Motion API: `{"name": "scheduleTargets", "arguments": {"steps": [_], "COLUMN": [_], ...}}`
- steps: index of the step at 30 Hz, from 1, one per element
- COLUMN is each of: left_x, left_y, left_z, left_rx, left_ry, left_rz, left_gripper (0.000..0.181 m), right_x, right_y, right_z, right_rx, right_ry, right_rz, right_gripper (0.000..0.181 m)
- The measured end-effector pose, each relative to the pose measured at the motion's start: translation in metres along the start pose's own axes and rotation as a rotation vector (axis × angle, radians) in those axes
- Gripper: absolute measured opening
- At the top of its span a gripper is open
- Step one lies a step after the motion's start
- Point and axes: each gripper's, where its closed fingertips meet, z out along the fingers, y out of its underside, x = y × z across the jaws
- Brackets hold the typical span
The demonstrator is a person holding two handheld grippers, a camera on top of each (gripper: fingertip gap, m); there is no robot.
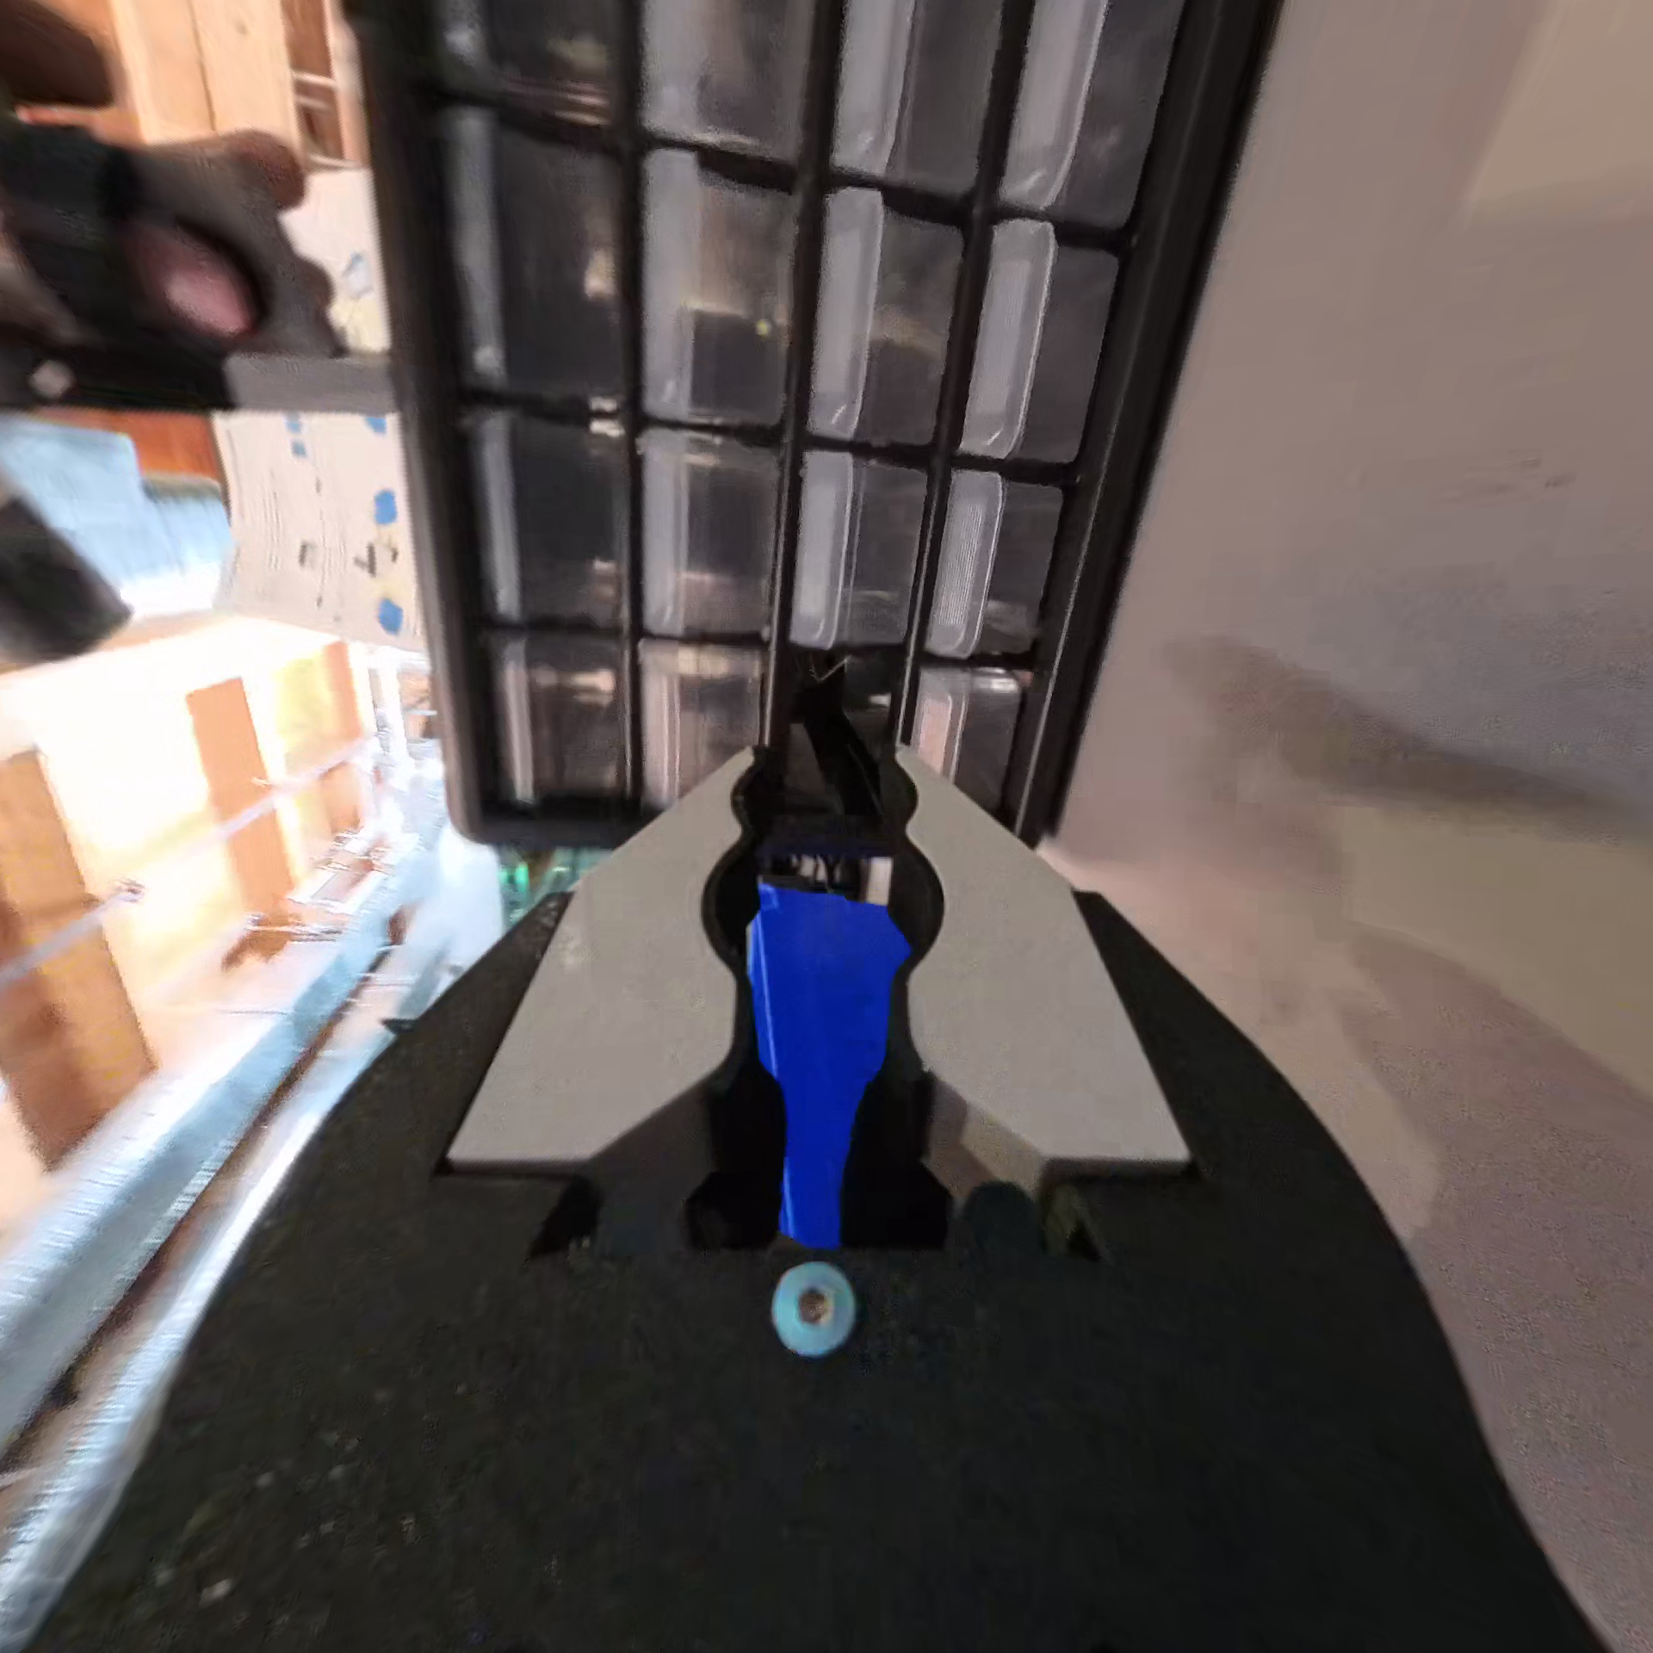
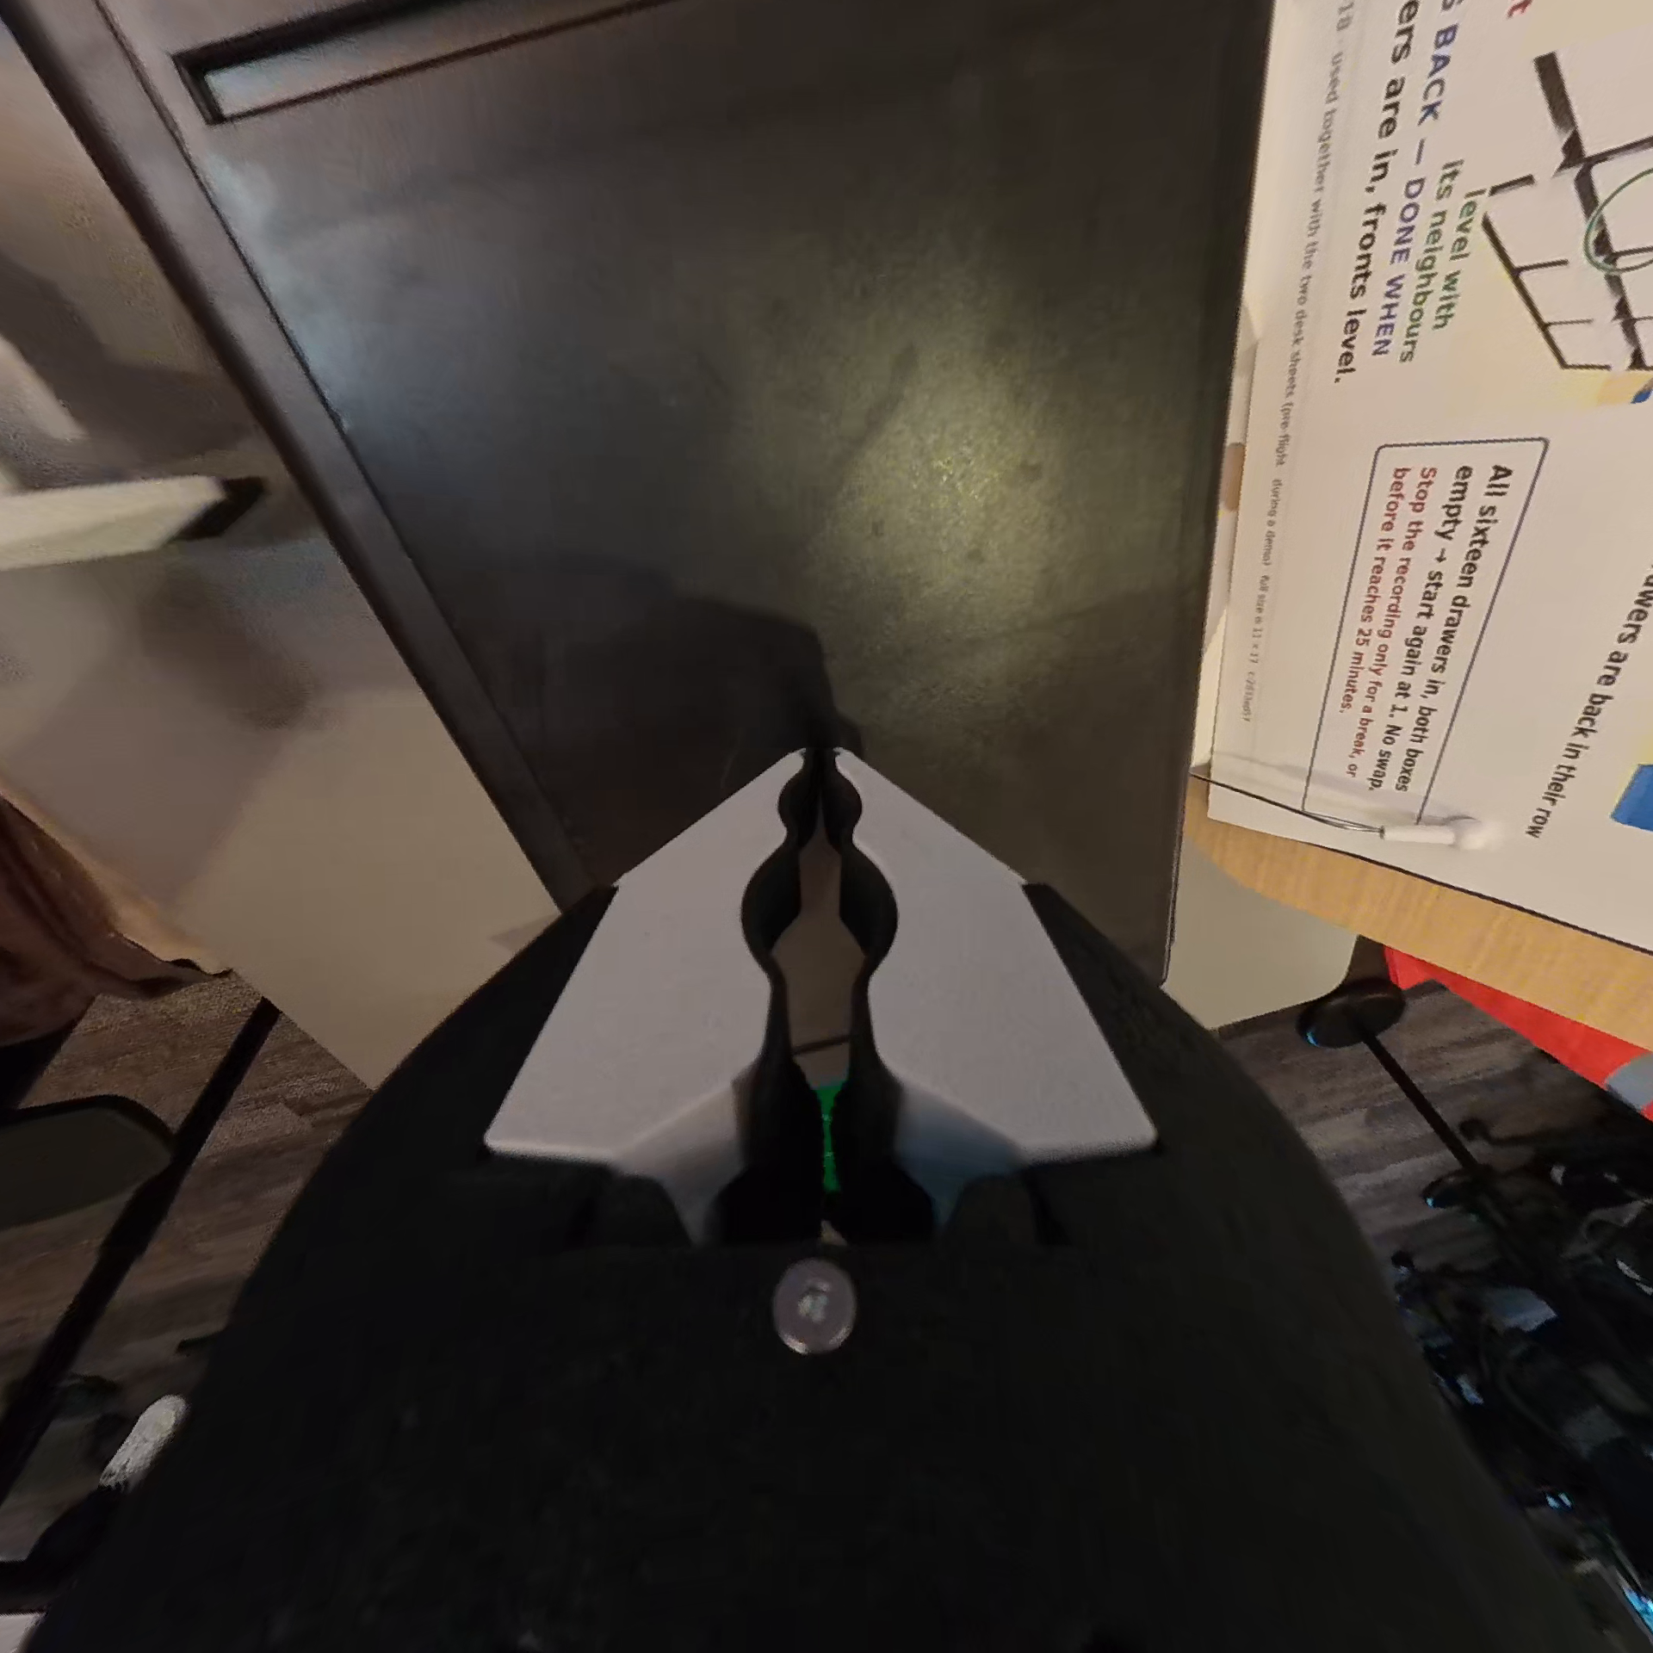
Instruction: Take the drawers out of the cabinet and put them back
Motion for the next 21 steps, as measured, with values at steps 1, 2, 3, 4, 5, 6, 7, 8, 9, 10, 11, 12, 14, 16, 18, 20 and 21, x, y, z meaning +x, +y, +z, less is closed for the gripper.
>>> {"name": "scheduleTargets", "arguments": {"steps": [1, 2, 3, 4, 5, 6, 7, 8, 9, 10, 11, 12, 14, 16, 18, 20, 21], "left_x": [0.002, 0.002, 0.003, 0.003, 0.004, 0.003, 0.002, 0.001, 0.002, 0.003, 0.001, 0.001, 0.001, -0.001, -0.002, -0.005, -0.005], "left_y": [-0.003, -0.007, -0.010, -0.011, -0.012, -0.013, -0.014, -0.016, -0.017, -0.018, -0.020, -0.021, -0.021, -0.021, -0.020, -0.020, -0.020], "left_z": [0.015, 0.028, 0.039, 0.050, 0.058, 0.066, 0.071, 0.075, 0.078, 0.081, 0.083, 0.085, 0.088, 0.088, 0.088, 0.088, 0.088], "left_rx": [-0.016, -0.018, -0.022, -0.034, -0.043, -0.052, -0.057, -0.059, -0.060, -0.060, -0.055, -0.054, -0.056, -0.064, -0.072, -0.072, -0.071], "left_ry": [-0.010, -0.028, -0.040, -0.048, -0.056, -0.068, -0.077, -0.079, -0.076, -0.076, -0.087, -0.091, -0.101, -0.121, -0.143, -0.173, -0.176], "left_rz": [0.048, 0.088, 0.120, 0.143, 0.158, 0.166, 0.166, 0.158, 0.150, 0.151, 0.155, 0.157, 0.164, 0.194, 0.214, 0.227, 0.235], "left_gripper": [0.022, 0.022, 0.022, 0.022, 0.022, 0.022, 0.022, 0.023, 0.023, 0.023, 0.023, 0.022, 0.019, 0.017, 0.016, 0.010, 0.009], "right_x": [0.000, 0.000, 0.000, 0.000, 0.000, 0.000, 0.000, 0.000, 0.000, 0.000, 0.000, 0.000, 0.000, 0.000, 0.000, 0.000, 0.000], "right_y": [0.000, 0.000, 0.000, 0.000, 0.000, 0.000, 0.000, 0.000, 0.000, 0.000, 0.001, 0.001, 0.001, 0.001, 0.000, 0.000, 0.000], "right_z": [0.000, 0.000, 0.000, 0.000, 0.000, 0.000, 0.000, 0.000, 0.000, 0.000, 0.000, 0.000, 0.000, 0.000, 0.000, 0.000, 0.000], "right_rx": [-0.012, -0.022, -0.029, -0.032, -0.031, -0.029, -0.024, -0.019, -0.013, -0.009, -0.005, 0.000, 0.009, 0.021, 0.036, 0.053, 0.061], "right_ry": [0.008, 0.013, 0.015, 0.011, 0.004, -0.004, -0.013, -0.021, -0.026, -0.028, -0.028, -0.026, -0.022, -0.020, -0.019, -0.023, -0.024], "right_rz": [0.004, 0.005, 0.002, 0.004, 0.011, 0.016, 0.020, 0.025, 0.025, 0.024, 0.024, 0.020, 0.015, 0.013, 0.008, 0.012, 0.015], "right_gripper": [0.000, 0.000, 0.000, 0.000, 0.000, 0.000, 0.000, 0.000, 0.000, 0.000, 0.000, 0.000, 0.000, 0.000, 0.000, 0.000, 0.000]}}
